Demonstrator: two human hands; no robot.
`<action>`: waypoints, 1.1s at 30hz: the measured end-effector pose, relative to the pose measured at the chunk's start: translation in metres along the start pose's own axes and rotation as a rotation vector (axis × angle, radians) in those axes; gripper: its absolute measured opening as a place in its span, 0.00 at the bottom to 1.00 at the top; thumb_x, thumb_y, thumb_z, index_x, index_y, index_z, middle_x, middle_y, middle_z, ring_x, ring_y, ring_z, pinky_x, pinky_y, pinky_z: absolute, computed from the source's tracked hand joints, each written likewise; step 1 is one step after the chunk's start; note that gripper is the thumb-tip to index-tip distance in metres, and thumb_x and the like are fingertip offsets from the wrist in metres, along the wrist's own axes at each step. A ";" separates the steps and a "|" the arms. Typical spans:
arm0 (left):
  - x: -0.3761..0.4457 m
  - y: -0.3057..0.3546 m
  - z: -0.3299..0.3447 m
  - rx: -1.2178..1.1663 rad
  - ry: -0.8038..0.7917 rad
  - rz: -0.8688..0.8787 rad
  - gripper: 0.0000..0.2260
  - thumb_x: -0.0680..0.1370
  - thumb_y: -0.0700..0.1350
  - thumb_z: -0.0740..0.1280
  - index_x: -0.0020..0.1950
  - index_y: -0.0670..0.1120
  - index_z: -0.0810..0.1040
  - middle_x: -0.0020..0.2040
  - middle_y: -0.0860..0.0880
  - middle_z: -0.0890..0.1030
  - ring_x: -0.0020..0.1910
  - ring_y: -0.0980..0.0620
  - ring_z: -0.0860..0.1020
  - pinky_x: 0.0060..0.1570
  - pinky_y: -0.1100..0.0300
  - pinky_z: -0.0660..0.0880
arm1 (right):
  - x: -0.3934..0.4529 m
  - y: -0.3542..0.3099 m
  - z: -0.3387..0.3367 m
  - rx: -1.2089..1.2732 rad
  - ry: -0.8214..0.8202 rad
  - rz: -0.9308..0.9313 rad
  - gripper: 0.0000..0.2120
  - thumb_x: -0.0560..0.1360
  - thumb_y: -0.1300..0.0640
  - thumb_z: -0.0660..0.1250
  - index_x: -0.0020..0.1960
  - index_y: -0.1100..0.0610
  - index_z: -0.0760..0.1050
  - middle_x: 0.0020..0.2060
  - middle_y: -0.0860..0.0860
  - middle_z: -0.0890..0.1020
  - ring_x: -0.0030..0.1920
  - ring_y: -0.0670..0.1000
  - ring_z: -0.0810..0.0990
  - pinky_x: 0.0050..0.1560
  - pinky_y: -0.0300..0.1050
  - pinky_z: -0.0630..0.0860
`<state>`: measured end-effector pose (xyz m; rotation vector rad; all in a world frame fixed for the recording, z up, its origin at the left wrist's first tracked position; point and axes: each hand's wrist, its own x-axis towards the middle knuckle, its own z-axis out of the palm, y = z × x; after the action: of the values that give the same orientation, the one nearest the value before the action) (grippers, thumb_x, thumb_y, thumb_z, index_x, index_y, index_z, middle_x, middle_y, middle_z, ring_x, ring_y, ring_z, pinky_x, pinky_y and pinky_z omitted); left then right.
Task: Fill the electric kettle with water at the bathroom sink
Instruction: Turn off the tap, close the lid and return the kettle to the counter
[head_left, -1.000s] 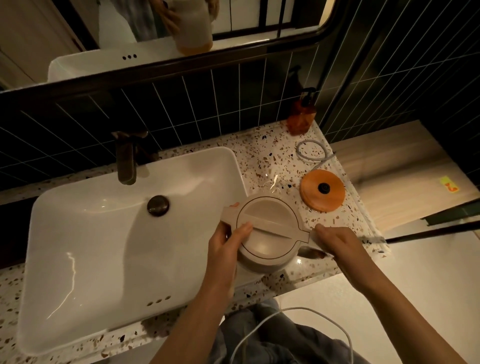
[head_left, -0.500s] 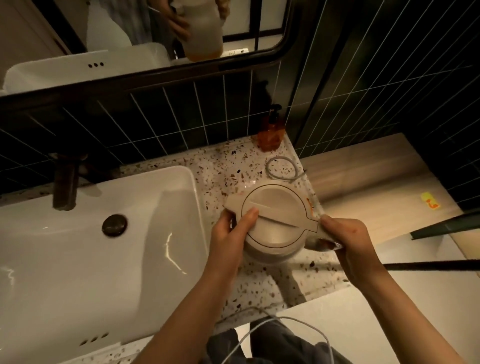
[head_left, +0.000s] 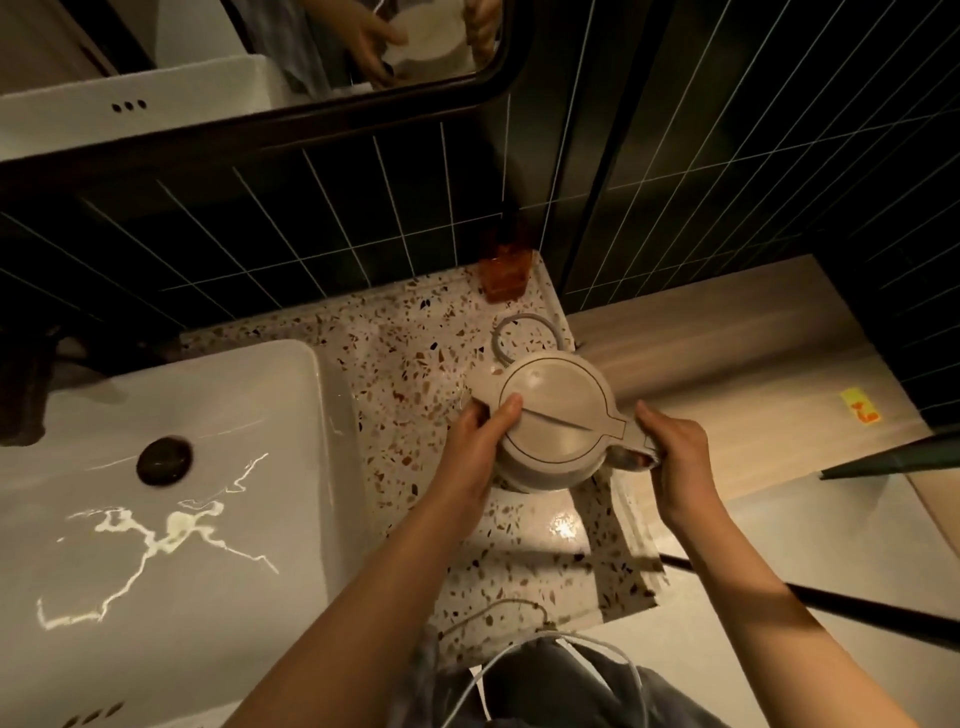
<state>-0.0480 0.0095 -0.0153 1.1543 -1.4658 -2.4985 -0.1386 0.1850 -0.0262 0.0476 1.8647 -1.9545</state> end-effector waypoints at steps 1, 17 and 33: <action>0.003 -0.002 0.001 0.014 0.000 -0.003 0.15 0.78 0.47 0.67 0.64 0.51 0.76 0.58 0.55 0.81 0.59 0.56 0.78 0.59 0.57 0.74 | 0.002 0.003 -0.001 0.019 0.006 0.003 0.15 0.71 0.54 0.69 0.26 0.54 0.81 0.23 0.47 0.79 0.27 0.46 0.76 0.36 0.42 0.70; 0.014 -0.023 -0.003 0.179 0.002 0.015 0.18 0.76 0.51 0.69 0.66 0.55 0.74 0.62 0.55 0.79 0.62 0.55 0.76 0.51 0.64 0.73 | 0.019 0.022 -0.013 0.028 -0.024 0.066 0.27 0.77 0.66 0.60 0.22 0.53 0.79 0.22 0.47 0.80 0.26 0.43 0.78 0.33 0.35 0.73; 0.007 -0.034 0.000 0.225 0.070 0.052 0.25 0.74 0.54 0.70 0.70 0.53 0.70 0.66 0.54 0.76 0.65 0.55 0.73 0.56 0.65 0.71 | 0.024 0.012 -0.006 -0.076 0.046 0.051 0.28 0.76 0.67 0.60 0.19 0.52 0.71 0.18 0.43 0.71 0.21 0.41 0.69 0.27 0.37 0.66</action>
<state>-0.0419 0.0254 -0.0454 1.2025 -1.7693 -2.2814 -0.1582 0.1841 -0.0460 0.1173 1.9458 -1.8621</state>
